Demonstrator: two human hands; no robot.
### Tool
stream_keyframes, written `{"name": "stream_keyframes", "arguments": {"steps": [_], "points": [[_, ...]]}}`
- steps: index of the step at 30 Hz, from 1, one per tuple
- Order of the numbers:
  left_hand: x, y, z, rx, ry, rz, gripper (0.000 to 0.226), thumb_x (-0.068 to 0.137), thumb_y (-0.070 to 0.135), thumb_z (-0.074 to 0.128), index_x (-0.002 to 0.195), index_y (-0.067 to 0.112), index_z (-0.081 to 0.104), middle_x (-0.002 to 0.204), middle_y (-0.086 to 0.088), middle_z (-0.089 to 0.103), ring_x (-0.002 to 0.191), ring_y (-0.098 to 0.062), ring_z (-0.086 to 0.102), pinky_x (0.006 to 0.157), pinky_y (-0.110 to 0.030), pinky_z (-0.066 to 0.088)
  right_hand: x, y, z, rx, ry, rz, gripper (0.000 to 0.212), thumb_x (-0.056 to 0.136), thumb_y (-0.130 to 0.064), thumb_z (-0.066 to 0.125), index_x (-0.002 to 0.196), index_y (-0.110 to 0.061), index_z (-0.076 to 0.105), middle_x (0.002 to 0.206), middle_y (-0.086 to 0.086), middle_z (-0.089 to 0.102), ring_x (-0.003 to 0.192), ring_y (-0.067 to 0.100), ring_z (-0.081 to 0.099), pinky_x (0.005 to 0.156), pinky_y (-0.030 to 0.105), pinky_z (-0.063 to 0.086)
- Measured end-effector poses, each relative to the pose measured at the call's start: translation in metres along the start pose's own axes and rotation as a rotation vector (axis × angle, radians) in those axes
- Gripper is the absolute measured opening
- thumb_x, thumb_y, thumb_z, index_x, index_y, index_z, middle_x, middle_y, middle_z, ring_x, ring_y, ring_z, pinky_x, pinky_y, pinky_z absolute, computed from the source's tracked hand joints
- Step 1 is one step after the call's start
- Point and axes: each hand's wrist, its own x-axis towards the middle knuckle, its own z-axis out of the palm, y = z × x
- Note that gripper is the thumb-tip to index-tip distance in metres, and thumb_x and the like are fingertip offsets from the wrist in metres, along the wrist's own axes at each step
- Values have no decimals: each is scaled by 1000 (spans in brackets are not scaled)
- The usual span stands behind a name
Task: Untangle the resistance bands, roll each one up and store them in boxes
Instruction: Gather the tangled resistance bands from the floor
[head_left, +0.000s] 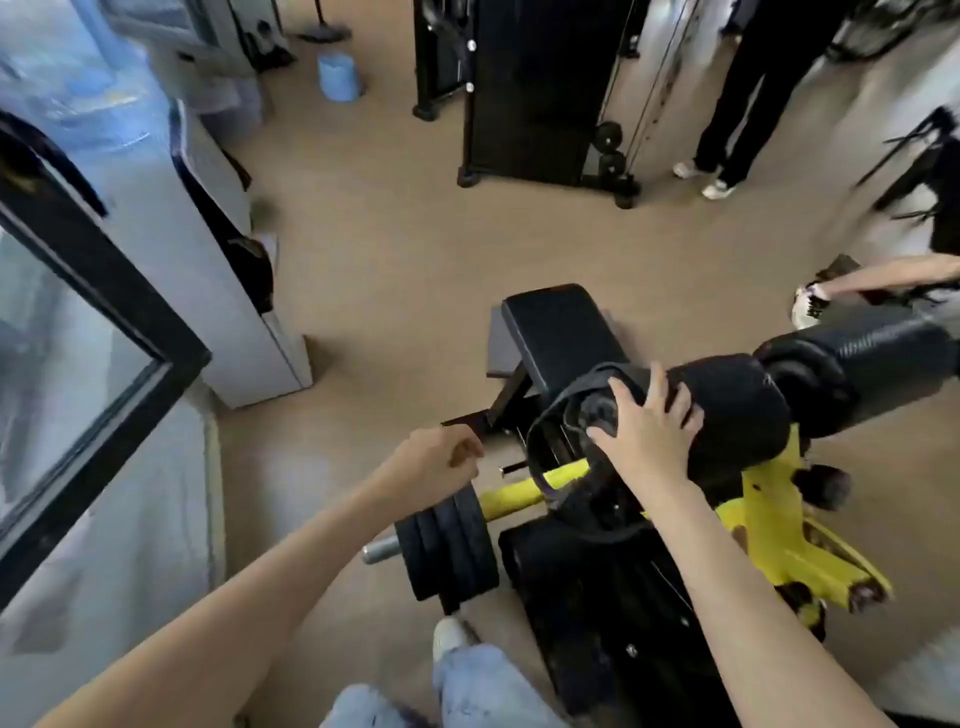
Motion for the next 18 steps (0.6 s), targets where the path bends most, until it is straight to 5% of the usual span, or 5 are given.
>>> {"name": "stream_keyframes", "arguments": {"steps": [6,9,11,14,18], "points": [[24,-12,-9,-93,-1,-17,29,88,15,58,116,16,54,99,5,61,93,-14,61,74,-13,41,0,-14,-5,315,122,-179,22,89,3,52,96,-6,72,122,10,58,114,30,41,95,37,34],[32,-20,-25,-198,-88,38,71,82,24,70,140,20,29,129,13,39,113,-4,45,89,-16,38,-13,-50,-27,530,-6,-360,23,85,6,55,79,-9,72,106,1,65,102,15,53,88,25,41],[28,-27,-40,-299,-192,127,90,76,26,76,144,29,17,134,27,23,120,17,28,97,-6,26,-25,-86,-42,740,-37,-451,24,80,7,60,73,-12,72,94,-7,66,93,-1,57,84,12,41],[14,-49,-59,-567,-326,178,65,76,15,76,122,41,38,119,36,48,105,32,37,82,8,29,-28,-147,-59,1161,-108,-408,31,77,11,59,65,-16,67,78,-8,66,84,1,62,79,11,46],[-5,-103,-80,-913,-228,-44,24,77,21,73,100,22,67,98,8,72,93,-4,66,73,-11,48,-6,-240,-60,1800,-237,-151,39,82,12,52,62,-20,63,76,-2,67,76,11,64,75,25,53]]}}
